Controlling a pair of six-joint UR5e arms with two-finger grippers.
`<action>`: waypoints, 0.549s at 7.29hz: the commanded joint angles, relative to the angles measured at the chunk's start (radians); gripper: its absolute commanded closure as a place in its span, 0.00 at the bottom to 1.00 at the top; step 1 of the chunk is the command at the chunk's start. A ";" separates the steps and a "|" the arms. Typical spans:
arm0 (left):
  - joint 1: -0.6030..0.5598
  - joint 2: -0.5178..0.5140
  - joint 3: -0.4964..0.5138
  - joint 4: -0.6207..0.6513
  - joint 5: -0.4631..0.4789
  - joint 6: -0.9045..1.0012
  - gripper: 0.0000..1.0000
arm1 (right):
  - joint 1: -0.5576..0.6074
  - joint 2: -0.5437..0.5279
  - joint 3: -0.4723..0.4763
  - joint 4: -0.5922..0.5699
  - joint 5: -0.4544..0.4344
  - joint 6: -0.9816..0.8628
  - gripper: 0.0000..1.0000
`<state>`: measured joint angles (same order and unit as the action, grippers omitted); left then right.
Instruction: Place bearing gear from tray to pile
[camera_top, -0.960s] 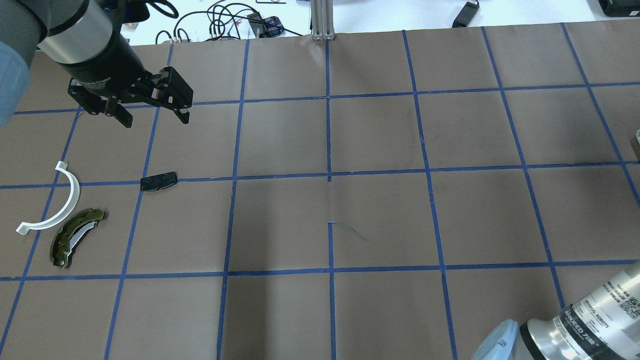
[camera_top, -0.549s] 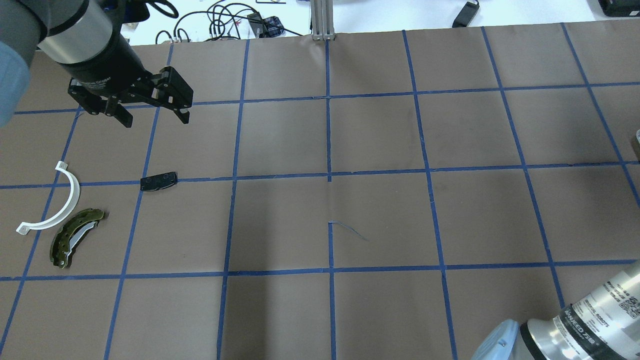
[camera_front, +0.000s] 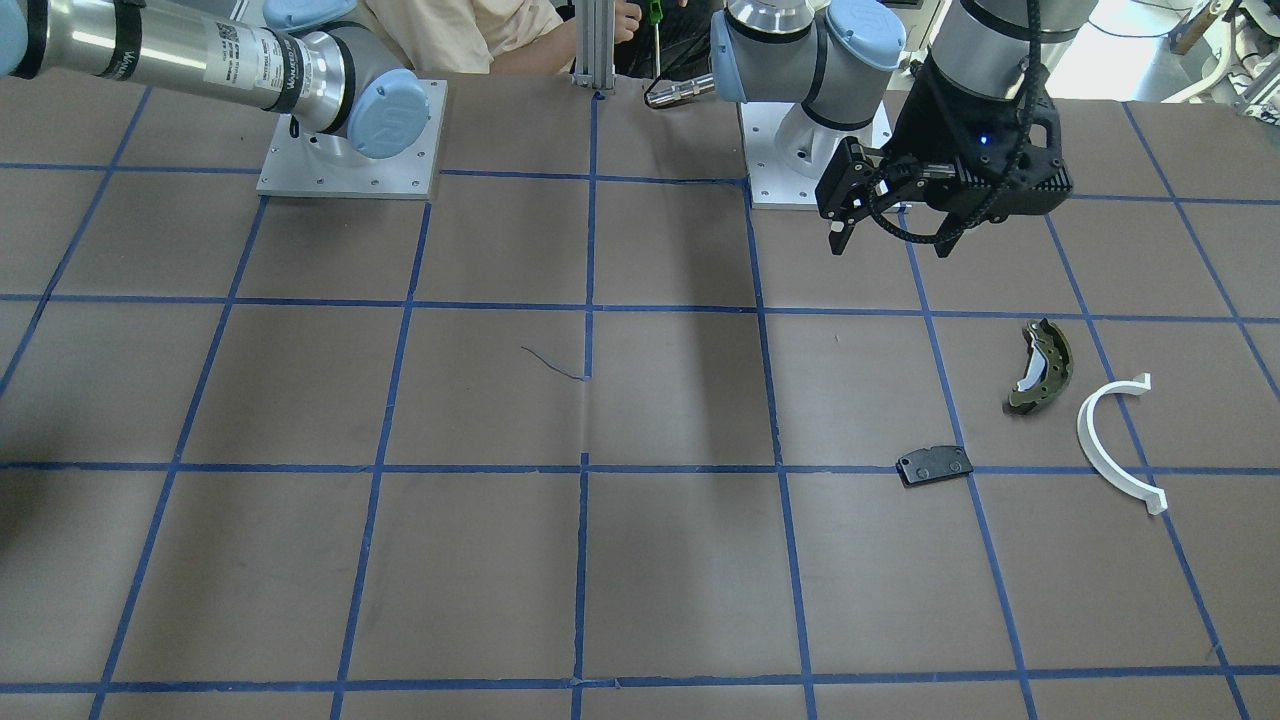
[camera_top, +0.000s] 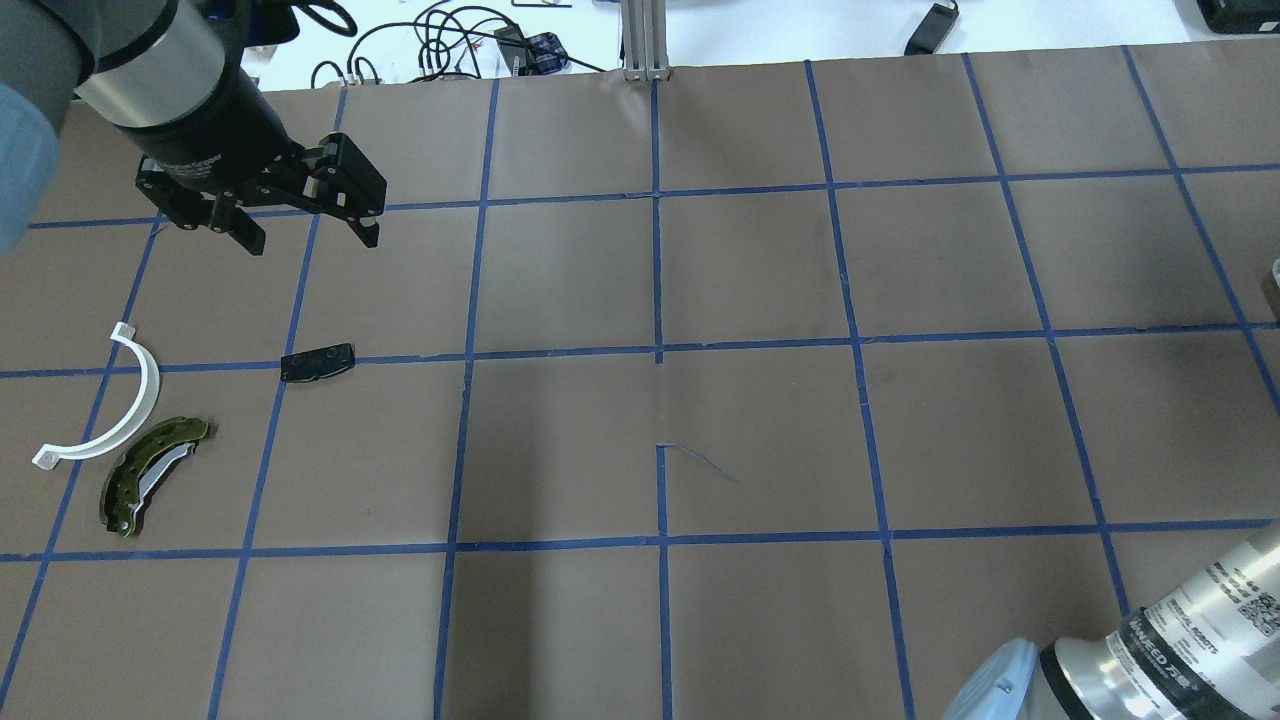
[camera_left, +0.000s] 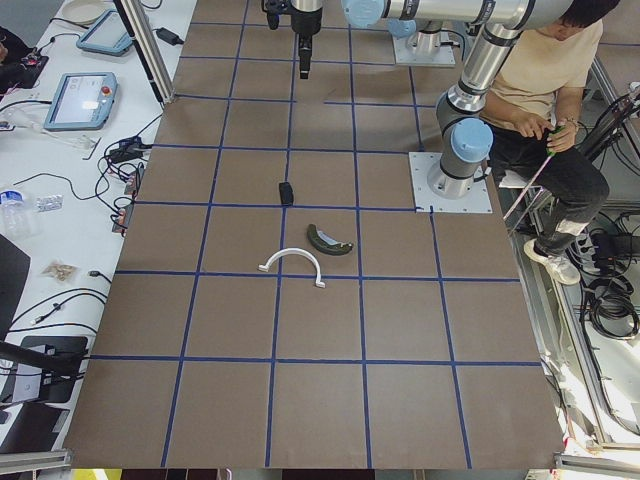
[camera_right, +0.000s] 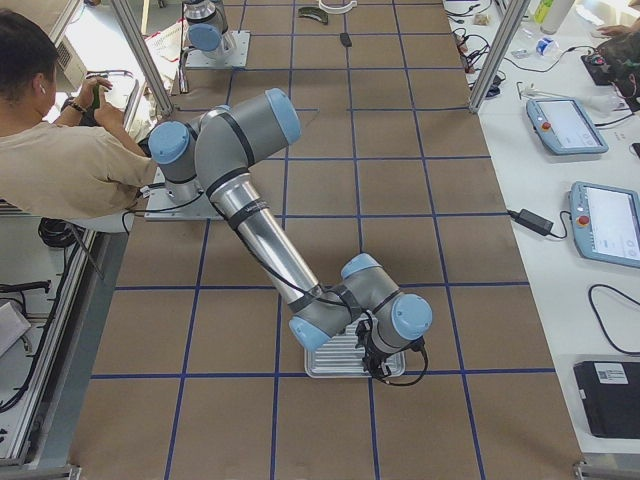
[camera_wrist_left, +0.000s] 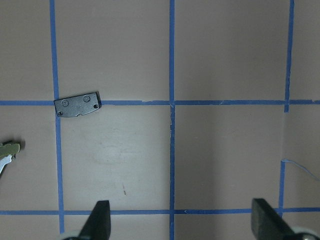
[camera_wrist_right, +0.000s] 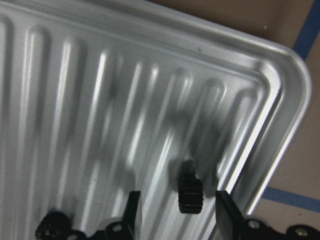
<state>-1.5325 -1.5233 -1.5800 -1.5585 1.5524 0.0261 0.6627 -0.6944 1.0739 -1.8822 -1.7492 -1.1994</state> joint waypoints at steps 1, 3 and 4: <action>0.000 0.000 0.000 0.000 0.000 0.000 0.00 | 0.000 0.001 0.001 0.000 -0.001 0.004 0.79; 0.000 0.000 0.000 0.000 0.000 0.000 0.00 | 0.000 -0.001 0.000 0.002 0.002 0.003 1.00; 0.000 0.000 0.000 0.000 0.002 0.000 0.00 | 0.000 -0.002 -0.002 0.005 0.007 0.003 1.00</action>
<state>-1.5324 -1.5232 -1.5800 -1.5585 1.5527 0.0261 0.6627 -0.6948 1.0740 -1.8802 -1.7472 -1.1960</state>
